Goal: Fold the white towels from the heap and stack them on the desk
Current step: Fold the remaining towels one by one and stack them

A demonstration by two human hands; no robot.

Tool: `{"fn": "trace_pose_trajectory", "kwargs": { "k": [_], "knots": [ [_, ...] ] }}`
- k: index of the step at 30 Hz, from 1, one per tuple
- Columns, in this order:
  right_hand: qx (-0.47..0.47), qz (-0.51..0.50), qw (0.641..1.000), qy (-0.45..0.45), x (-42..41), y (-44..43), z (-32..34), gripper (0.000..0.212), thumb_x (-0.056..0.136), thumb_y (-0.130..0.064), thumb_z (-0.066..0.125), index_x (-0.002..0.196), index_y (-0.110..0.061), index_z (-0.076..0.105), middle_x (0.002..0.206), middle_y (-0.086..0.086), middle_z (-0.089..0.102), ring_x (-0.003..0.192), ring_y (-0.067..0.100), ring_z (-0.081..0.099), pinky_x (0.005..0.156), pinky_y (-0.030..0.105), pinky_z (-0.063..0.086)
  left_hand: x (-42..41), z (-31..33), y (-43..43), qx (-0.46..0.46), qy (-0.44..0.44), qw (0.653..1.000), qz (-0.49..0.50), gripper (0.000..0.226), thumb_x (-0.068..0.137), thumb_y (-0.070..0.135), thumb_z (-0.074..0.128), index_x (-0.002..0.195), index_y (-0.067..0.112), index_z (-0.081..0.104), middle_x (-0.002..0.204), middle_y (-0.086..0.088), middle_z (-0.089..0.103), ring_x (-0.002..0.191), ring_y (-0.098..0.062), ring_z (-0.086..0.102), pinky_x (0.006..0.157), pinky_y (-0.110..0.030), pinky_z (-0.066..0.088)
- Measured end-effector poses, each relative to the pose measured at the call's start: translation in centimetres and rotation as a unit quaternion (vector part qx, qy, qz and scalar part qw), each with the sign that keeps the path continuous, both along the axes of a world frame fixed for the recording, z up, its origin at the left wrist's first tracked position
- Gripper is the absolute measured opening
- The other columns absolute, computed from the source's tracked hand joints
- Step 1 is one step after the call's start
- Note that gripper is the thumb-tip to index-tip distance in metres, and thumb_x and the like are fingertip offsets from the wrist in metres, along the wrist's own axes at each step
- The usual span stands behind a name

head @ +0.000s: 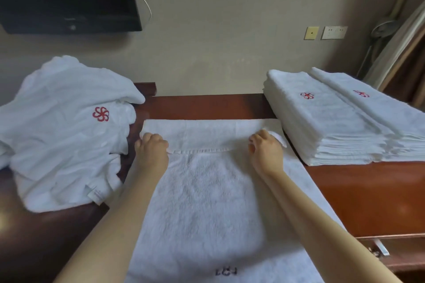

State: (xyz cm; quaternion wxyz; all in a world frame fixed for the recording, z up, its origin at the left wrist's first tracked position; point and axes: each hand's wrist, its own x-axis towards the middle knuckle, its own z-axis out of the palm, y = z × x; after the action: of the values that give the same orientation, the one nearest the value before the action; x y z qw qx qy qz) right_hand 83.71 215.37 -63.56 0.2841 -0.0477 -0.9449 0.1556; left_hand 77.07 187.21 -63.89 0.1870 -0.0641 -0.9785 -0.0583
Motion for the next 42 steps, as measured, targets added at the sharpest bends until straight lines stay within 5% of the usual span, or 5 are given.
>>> {"fn": "trace_pose_trajectory", "kwargs": {
  "k": [16, 26, 35, 38, 42],
  "knots": [
    [-0.040, -0.039, 0.997, 0.055, 1.3, 1.4, 1.9, 0.018, 0.085, -0.001, 0.057, 0.098, 0.005, 0.069, 0.111, 0.019, 0.062, 0.097, 0.039, 0.056, 0.084, 0.044, 0.044, 2.2, 3.0, 1.3, 0.132, 0.067, 0.989, -0.018, 0.039, 0.086, -0.011, 0.044, 0.116, 0.001, 0.066, 0.125, -0.013, 0.060, 0.091, -0.038, 0.061, 0.074, -0.042, 0.047],
    [0.067, -0.091, 0.990, -0.084, 4.8, 1.5, -0.7, 0.023, 0.077, -0.017, 0.055, 0.093, -0.014, 0.072, 0.096, 0.003, 0.063, 0.100, 0.030, 0.046, 0.077, 0.035, 0.028, 6.9, 0.6, 0.9, -0.060, -0.031, 0.998, -0.008, 0.014, 0.082, -0.001, 0.047, 0.072, 0.009, 0.046, 0.088, -0.012, 0.059, 0.076, -0.025, 0.050, 0.062, -0.035, 0.033],
    [0.075, -0.044, 0.995, -0.058, 5.7, 0.4, 0.1, 0.030, 0.075, -0.018, 0.059, 0.101, -0.014, 0.073, 0.099, 0.005, 0.064, 0.101, 0.029, 0.051, 0.083, 0.037, 0.032, 6.8, 1.2, 5.8, 0.013, -0.022, 0.998, -0.054, 0.028, 0.095, 0.021, 0.042, 0.103, 0.006, 0.064, 0.120, -0.009, 0.059, 0.114, -0.027, 0.046, 0.083, -0.035, 0.040],
    [0.064, 0.001, 0.989, -0.130, 5.7, 0.8, -0.8, 0.037, 0.090, -0.028, 0.049, 0.123, -0.016, 0.061, 0.128, 0.003, 0.056, 0.120, 0.026, 0.045, 0.103, 0.037, 0.031, 6.9, -0.2, 7.2, -0.001, -0.146, 0.985, -0.089, 0.050, 0.100, 0.045, 0.028, 0.143, 0.021, 0.039, 0.158, -0.001, 0.022, 0.145, -0.019, 0.015, 0.113, -0.041, 0.020],
    [0.059, 0.024, 0.986, -0.156, 5.8, 1.6, -1.5, 0.041, 0.098, -0.043, 0.039, 0.129, -0.021, 0.054, 0.136, -0.003, 0.050, 0.127, 0.021, 0.040, 0.105, 0.037, 0.030, 6.6, -1.1, 6.9, -0.025, -0.181, 0.980, -0.074, 0.058, 0.098, 0.056, 0.016, 0.151, 0.030, 0.017, 0.161, 0.005, 0.005, 0.148, -0.016, 0.000, 0.116, -0.045, 0.008]
  ]
}}
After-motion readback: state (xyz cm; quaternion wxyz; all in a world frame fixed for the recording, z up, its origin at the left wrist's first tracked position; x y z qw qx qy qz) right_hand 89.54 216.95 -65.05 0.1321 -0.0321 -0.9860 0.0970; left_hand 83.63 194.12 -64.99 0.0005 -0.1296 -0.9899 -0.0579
